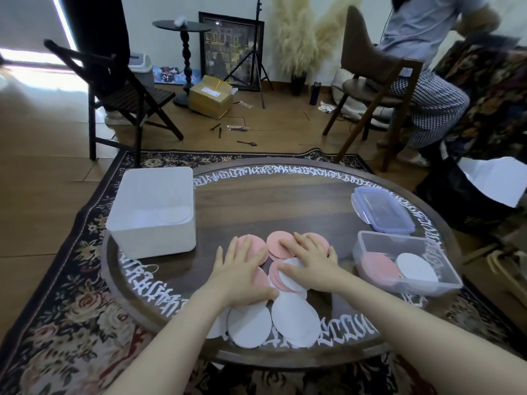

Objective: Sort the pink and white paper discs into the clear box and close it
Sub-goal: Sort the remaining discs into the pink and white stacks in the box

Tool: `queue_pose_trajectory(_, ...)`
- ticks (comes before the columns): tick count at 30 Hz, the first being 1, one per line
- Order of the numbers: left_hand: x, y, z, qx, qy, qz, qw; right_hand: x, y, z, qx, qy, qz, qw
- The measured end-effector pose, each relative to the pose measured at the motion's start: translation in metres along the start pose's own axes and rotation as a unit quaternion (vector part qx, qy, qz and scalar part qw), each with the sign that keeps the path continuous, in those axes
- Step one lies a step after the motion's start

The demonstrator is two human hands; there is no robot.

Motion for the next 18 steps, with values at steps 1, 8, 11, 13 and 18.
queue_pose_trajectory(1, 0.003, -0.004, 0.004, -0.011, -0.002, -0.006, 1.000, 0.002, -0.003, 0.009, -0.018, 0.005, 0.006, 1.000)
queue_pose_trajectory(8, 0.016, -0.016, 0.039, -0.045, 0.023, -0.049, 0.997, 0.001, -0.010, 0.076, -0.080, 0.057, 0.000, 0.995)
queue_pose_trajectory(11, 0.021, -0.009, 0.054, -0.045, 0.024, -0.077, 0.996, 0.008, 0.016, 0.098, 0.012, 0.071, 0.040, 0.997)
queue_pose_trajectory(13, 0.026, 0.001, 0.065, -0.024, 0.021, -0.106, 0.994, 0.029, 0.047, 0.112, 0.116, 0.043, 0.080, 0.989)
queue_pose_trajectory(18, 0.036, 0.014, 0.089, -0.014, -0.003, -0.127, 0.992, 0.118, 0.070, 0.122, 0.112, -0.100, 0.126, 0.981)
Point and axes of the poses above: each hand's wrist, its own z-axis away from the middle knuckle, its own y-axis out of the back of the hand, x = y × z, the point moved 9 cm from there along -z, towards the middle knuckle, and after that the axes turned 4 degrees about -x, right-handed, at the moved point
